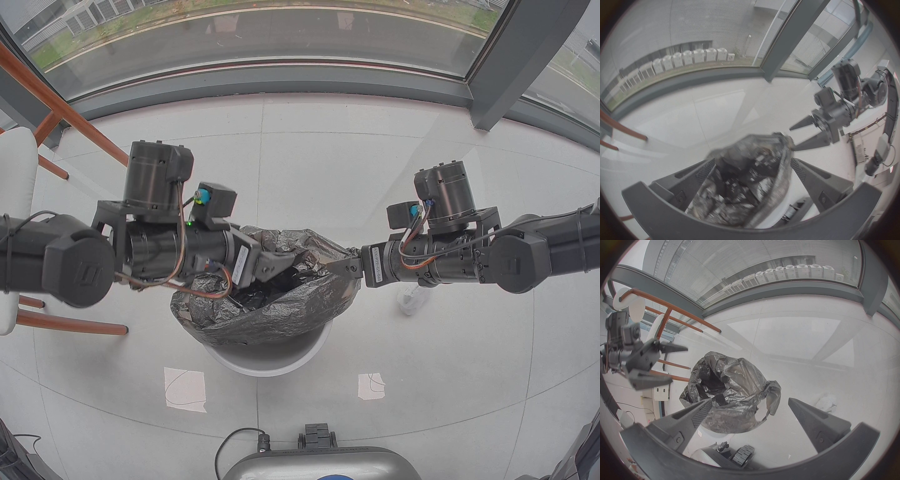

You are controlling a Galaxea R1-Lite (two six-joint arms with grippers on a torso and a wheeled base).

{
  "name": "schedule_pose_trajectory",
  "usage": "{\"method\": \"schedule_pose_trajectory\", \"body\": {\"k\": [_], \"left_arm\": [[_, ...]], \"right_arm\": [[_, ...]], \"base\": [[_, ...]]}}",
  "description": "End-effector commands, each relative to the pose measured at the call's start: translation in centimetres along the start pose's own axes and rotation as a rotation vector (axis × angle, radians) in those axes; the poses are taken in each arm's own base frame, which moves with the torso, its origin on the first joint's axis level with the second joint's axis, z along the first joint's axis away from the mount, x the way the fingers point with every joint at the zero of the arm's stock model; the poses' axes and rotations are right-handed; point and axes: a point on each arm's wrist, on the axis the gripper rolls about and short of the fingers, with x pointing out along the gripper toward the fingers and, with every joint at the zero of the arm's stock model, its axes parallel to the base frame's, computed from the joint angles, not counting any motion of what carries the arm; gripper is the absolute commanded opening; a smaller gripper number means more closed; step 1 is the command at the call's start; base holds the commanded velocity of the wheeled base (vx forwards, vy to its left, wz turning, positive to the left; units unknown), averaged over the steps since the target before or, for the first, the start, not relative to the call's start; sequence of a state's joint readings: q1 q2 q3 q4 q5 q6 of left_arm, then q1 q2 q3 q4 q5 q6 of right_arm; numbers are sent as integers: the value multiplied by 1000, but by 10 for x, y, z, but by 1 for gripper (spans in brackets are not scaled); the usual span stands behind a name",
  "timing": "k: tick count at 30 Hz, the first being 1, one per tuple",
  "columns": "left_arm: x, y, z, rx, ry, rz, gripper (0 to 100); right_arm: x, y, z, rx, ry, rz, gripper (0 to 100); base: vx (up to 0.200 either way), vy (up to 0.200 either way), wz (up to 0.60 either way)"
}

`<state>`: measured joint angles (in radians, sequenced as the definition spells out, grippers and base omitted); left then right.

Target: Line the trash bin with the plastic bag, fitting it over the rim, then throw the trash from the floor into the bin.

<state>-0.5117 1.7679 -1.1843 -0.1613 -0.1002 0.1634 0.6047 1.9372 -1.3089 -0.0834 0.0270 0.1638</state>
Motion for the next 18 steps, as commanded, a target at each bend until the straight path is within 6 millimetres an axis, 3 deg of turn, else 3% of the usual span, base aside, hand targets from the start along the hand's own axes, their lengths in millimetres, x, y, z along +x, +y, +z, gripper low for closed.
{"method": "schedule_pose_trajectory", "body": {"k": [1,6,11,18], "left_arm": [[-19,-22,-19,-27,47,-135,100],[-11,-18,-29,-52,50,-251,100],[13,-4,-47,-70,115,-215,100],[31,-1,-50,-63,96,-194,100]], "right_arm": [[-25,-2,2,4,-26,-3,100],[-40,-10,2,17,-34,-24,100],[-50,-10,-2,17,-40,-28,100],[-53,-10,1,17,-54,-31,100]], "base": [[0,0,0],[0,0,0],[0,0,0],[0,0,0]]}}
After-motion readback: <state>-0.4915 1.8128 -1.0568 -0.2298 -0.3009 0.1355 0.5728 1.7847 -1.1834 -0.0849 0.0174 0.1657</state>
